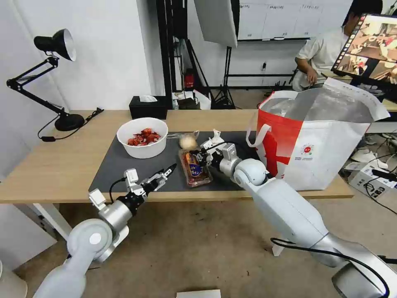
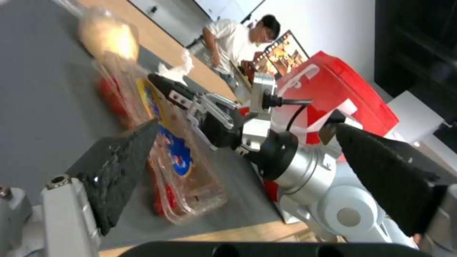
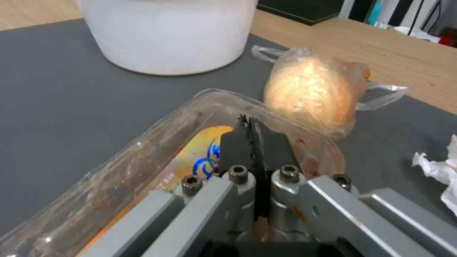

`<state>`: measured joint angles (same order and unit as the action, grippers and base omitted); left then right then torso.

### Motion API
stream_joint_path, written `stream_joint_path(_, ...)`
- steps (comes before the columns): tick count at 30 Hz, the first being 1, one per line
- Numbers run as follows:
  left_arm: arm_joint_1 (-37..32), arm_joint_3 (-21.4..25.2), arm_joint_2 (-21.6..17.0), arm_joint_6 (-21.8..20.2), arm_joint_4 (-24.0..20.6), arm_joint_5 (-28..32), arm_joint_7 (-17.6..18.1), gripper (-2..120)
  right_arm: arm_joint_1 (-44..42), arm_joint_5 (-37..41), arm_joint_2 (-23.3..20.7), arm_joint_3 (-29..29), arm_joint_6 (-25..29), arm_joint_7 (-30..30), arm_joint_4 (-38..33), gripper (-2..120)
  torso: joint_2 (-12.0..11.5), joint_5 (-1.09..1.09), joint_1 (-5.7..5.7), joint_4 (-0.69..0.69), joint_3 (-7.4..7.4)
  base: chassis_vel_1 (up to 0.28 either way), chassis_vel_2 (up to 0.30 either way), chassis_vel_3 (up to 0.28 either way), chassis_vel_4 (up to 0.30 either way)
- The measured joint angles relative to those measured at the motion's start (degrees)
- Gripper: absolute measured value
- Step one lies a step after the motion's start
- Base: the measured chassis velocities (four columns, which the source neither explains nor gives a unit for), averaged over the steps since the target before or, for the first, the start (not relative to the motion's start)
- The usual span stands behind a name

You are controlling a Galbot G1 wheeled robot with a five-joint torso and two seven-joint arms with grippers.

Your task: Pick up the trash from the table and place it into the takeout bag.

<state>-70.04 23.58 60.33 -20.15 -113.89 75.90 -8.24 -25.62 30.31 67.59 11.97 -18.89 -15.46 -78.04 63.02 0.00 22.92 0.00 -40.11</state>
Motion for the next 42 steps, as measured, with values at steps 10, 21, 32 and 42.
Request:
stream_joint_path(10,4.04,-4.37,-0.22,-0.54,3.53,1.09,0.80,100,-0.23,0.01,-0.97,-0.05,-0.08,-0.31,-0.33,0,0.00,0.00,0.00,0.01,0.00,0.000,0.000,0.000,0.000)
stream_joint_path(21,7.03,-7.13,0.20,-0.55,6.11,1.66,1.88,100,-1.00,-0.09,-1.53,-0.39,-0.09,-0.64,-0.95,0,0.00,0.00,-0.01,0.00,0.00,0.000,0.000,0.000,0.000)
stream_joint_path(32,9.82,-9.92,0.39,-0.83,8.87,1.79,3.58,100,-1.41,-0.16,-1.57,-0.77,-0.09,-0.58,-1.43,0,0.00,0.00,0.00,0.00,0.00,0.000,0.000,0.000,0.000)
stream_joint_path(42,12.71,-11.65,0.36,-5.07,10.84,3.19,8.55,100,-1.71,-0.16,-1.74,-1.17,-0.13,-0.42,-1.81,0,0.00,0.00,0.00,0.00,0.00,0.000,0.000,0.000,0.000)
